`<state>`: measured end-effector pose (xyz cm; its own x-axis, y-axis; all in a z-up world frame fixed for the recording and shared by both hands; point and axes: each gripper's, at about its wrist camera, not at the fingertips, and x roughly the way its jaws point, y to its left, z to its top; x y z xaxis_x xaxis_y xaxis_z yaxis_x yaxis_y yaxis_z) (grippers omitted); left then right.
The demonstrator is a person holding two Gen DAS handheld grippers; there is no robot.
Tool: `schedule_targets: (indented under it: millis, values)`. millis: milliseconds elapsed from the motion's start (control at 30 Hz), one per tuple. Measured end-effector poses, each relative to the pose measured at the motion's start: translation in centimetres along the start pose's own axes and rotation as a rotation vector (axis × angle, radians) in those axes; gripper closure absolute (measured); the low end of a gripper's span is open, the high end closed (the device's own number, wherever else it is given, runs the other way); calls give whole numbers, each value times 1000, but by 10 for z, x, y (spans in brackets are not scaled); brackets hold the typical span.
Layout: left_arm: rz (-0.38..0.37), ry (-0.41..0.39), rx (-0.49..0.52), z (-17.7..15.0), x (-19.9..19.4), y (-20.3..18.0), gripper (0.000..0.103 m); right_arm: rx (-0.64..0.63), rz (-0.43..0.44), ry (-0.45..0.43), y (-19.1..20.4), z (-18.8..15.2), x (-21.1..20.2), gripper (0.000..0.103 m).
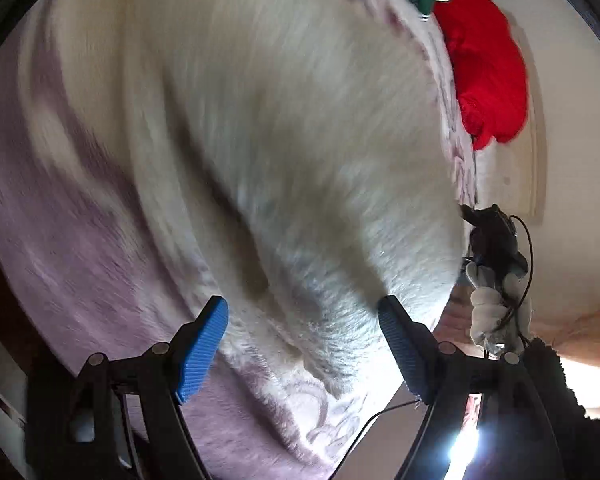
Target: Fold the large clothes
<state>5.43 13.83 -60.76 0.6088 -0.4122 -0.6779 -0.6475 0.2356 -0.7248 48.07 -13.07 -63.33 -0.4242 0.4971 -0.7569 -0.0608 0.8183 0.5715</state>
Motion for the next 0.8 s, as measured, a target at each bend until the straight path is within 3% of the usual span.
schedule_targets:
  millis: [100, 133, 200, 233, 367, 400, 500, 567, 600, 700, 800]
  values:
    - [-88, -67, -17, 8, 16, -6, 27, -15, -40, 87, -11, -8, 31, 32]
    - [-107, -95, -3, 13, 15, -12, 27, 22, -18, 86, -19, -16, 33, 33]
    - [-99, -116, 46, 34, 17, -30, 27, 204, 137, 109, -51, -45, 38, 37]
    - [-91, -109, 61, 39, 18, -34, 27, 259, 172, 105, -62, -61, 39, 37]
    - [-75, -53, 104, 65, 20, -39, 27, 398, 201, 65, -94, -117, 22, 35]
    - [-74, -50, 110, 68, 17, -37, 27, 381, 174, 45, -93, -118, 12, 35]
    - [-84, -64, 92, 74, 15, -31, 27, 165, -18, -85, -61, -102, -41, 33]
    - [-107, -77, 66, 69, 13, -23, 27, -13, -20, -142, -24, -85, -67, 33]
    - [-120, -83, 52, 68, 15, -22, 27, -78, -3, -122, -9, -77, -67, 32]
    - [-155, -121, 24, 68, 22, -23, 27, -275, 15, 44, 45, -49, -34, 32]
    - [-140, -187, 63, 63, 22, -32, 30, -355, -20, 297, 72, -32, 36, 30]
